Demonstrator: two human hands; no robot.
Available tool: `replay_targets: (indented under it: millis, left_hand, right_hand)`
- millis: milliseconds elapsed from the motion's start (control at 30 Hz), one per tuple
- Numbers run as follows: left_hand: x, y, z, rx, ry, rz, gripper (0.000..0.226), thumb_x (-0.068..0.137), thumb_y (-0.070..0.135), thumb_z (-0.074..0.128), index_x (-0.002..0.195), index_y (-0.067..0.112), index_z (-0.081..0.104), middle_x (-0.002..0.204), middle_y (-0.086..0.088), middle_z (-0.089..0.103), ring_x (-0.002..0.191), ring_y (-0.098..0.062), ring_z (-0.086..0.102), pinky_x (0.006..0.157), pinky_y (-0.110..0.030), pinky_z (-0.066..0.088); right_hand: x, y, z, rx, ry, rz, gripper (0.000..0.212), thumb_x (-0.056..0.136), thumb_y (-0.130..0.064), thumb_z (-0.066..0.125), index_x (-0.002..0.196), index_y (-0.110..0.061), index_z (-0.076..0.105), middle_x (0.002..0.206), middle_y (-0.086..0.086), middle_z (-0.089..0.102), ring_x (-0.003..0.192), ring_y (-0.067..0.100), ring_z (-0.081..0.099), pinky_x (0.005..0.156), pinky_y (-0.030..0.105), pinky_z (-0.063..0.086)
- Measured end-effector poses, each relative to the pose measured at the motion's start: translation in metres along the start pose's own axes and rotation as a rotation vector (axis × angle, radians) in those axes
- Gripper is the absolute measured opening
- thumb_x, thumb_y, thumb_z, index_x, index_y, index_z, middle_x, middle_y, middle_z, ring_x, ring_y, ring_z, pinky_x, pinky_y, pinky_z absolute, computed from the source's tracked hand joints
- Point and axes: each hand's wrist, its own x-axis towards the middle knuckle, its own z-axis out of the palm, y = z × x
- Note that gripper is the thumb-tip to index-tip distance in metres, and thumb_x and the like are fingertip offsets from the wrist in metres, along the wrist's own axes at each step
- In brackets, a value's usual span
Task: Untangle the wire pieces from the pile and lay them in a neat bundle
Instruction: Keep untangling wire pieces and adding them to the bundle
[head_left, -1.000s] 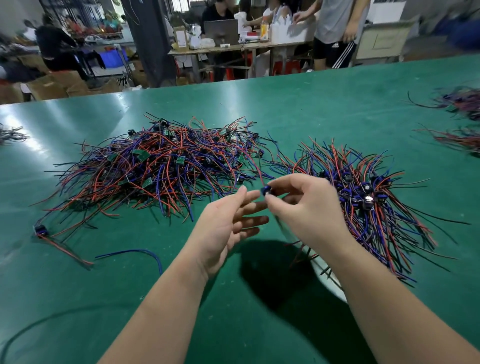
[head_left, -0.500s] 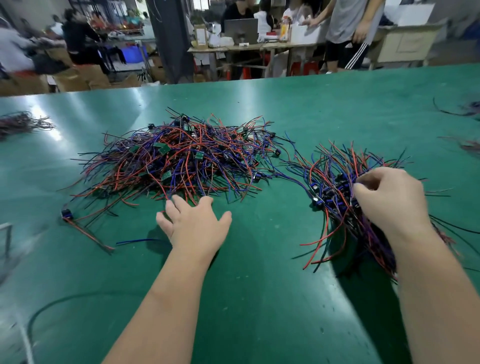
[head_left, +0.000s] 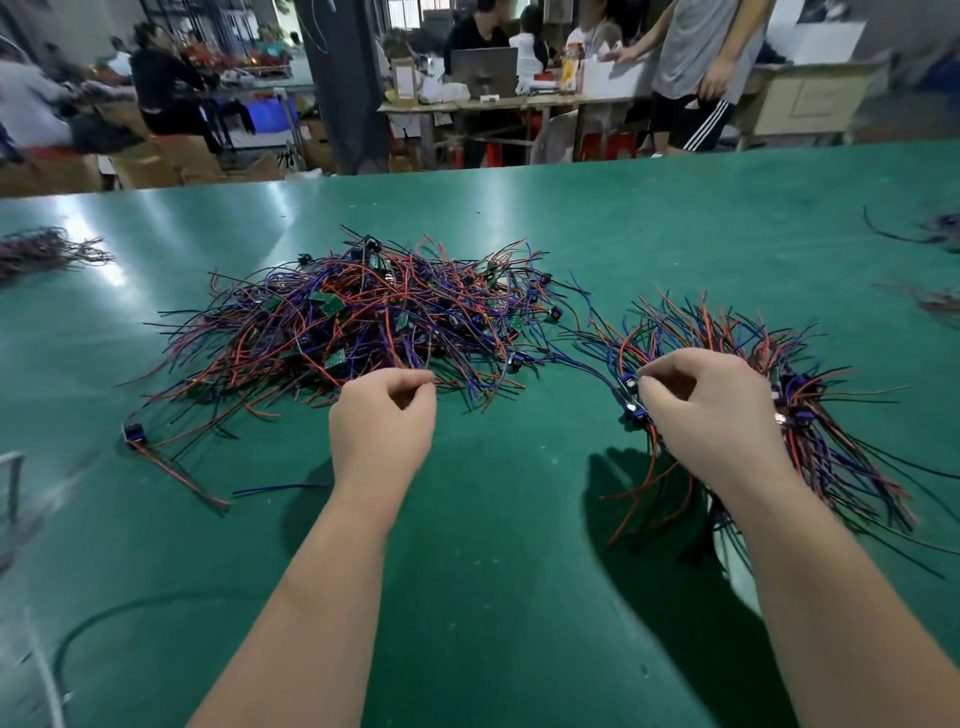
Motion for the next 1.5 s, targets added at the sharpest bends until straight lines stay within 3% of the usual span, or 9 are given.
replay_targets:
  millis: [167, 333, 567, 700, 833, 1033, 1167, 1367, 1500]
  left_hand:
    - [-0.030, 0.041, 0.006, -0.720, -0.141, -0.073, 0.018, 0.082, 0.007, 0.066, 0.072, 0.019, 0.074, 0.062, 0.009, 0.069, 0.056, 0.002, 0.055, 0.055, -0.009, 0.043]
    - [-0.060, 0.059, 0.013, -0.761, -0.617, 0.093, 0.015, 0.070, 0.015, 0.059, 0.066, 0.008, 0.071, 0.056, 0.003, 0.066, 0.049, 0.002, 0.054, 0.052, -0.009, 0.040]
    - [-0.042, 0.039, 0.017, -0.289, -0.385, -0.023, 0.049, 0.089, 0.032, 0.060, 0.042, 0.021, 0.065, 0.028, 0.006, 0.026, 0.030, -0.006, 0.025, 0.038, -0.019, 0.021]
    - [-0.028, 0.026, 0.018, -0.088, -0.427, -0.203, 0.048, 0.092, 0.041, 0.050, 0.055, 0.020, 0.072, 0.034, 0.007, 0.046, 0.033, -0.008, 0.038, 0.042, -0.018, 0.028]
    - [-0.025, 0.032, 0.014, -0.616, -0.630, -0.525, 0.058, 0.095, 0.057, 0.035, 0.095, 0.009, 0.067, 0.070, 0.001, 0.073, 0.040, -0.010, 0.056, 0.037, -0.014, 0.036]
    - [-0.024, 0.040, 0.007, -1.207, -0.629, -0.486, 0.039, 0.082, 0.045, 0.051, 0.100, 0.013, 0.064, 0.088, 0.000, 0.075, 0.068, -0.008, 0.070, 0.053, -0.018, 0.055]
    - [-0.024, 0.040, 0.008, -1.345, -0.563, -0.546, 0.027, 0.093, 0.033, 0.048, 0.099, 0.010, 0.062, 0.087, -0.003, 0.075, 0.074, -0.009, 0.072, 0.058, -0.019, 0.057]
    - [-0.027, 0.046, 0.005, -1.420, -0.540, -0.642, 0.017, 0.075, 0.025, 0.066, 0.072, 0.009, 0.071, 0.074, -0.002, 0.073, 0.060, -0.005, 0.068, 0.049, -0.014, 0.052]
    - [-0.027, 0.047, 0.001, -1.324, -0.540, -0.557, 0.027, 0.084, 0.012, 0.061, 0.059, 0.011, 0.070, 0.067, 0.000, 0.071, 0.047, -0.001, 0.061, 0.043, -0.013, 0.049]
  right_hand:
    - [-0.008, -0.018, 0.014, 0.786, -0.414, 0.372, 0.014, 0.096, -0.016, 0.053, 0.099, -0.011, 0.066, 0.080, 0.011, 0.071, 0.063, 0.018, 0.066, 0.062, 0.029, 0.051]
    - [-0.015, -0.026, 0.021, 1.181, -0.650, 0.460, 0.016, 0.089, -0.017, 0.056, 0.100, -0.006, 0.060, 0.066, 0.005, 0.068, 0.053, 0.010, 0.063, 0.051, 0.020, 0.053]
    - [-0.014, -0.022, 0.017, 1.021, -0.506, 0.393, 0.011, 0.088, 0.002, 0.058, 0.085, -0.007, 0.064, 0.078, 0.008, 0.074, 0.061, 0.016, 0.069, 0.050, 0.018, 0.050]
    - [-0.011, -0.020, 0.012, 0.931, -0.365, 0.274, 0.018, 0.086, -0.001, 0.060, 0.084, -0.017, 0.069, 0.080, 0.002, 0.075, 0.060, 0.007, 0.060, 0.050, 0.014, 0.040]
    - [-0.010, -0.022, 0.005, 1.116, -0.382, 0.217, 0.018, 0.078, -0.003, 0.064, 0.080, -0.018, 0.073, 0.080, 0.004, 0.075, 0.057, 0.006, 0.057, 0.053, 0.013, 0.042]
    - [-0.020, -0.025, 0.012, 1.036, -0.633, 0.088, 0.020, 0.063, -0.013, 0.068, 0.078, -0.022, 0.077, 0.080, 0.006, 0.074, 0.065, 0.014, 0.065, 0.060, 0.018, 0.045]
    - [-0.023, -0.024, 0.017, 1.064, -0.719, 0.076, 0.018, 0.065, -0.006, 0.068, 0.076, -0.016, 0.077, 0.078, 0.010, 0.074, 0.078, 0.022, 0.069, 0.070, 0.026, 0.056]
    - [-0.028, -0.026, 0.013, 0.917, -0.937, 0.015, 0.017, 0.073, -0.001, 0.070, 0.076, -0.017, 0.076, 0.074, 0.009, 0.072, 0.073, 0.022, 0.067, 0.068, 0.021, 0.051]
    - [-0.023, -0.023, 0.020, 0.734, -0.765, 0.105, 0.022, 0.086, 0.005, 0.060, 0.078, -0.012, 0.072, 0.076, 0.011, 0.072, 0.063, 0.015, 0.065, 0.062, 0.024, 0.051]
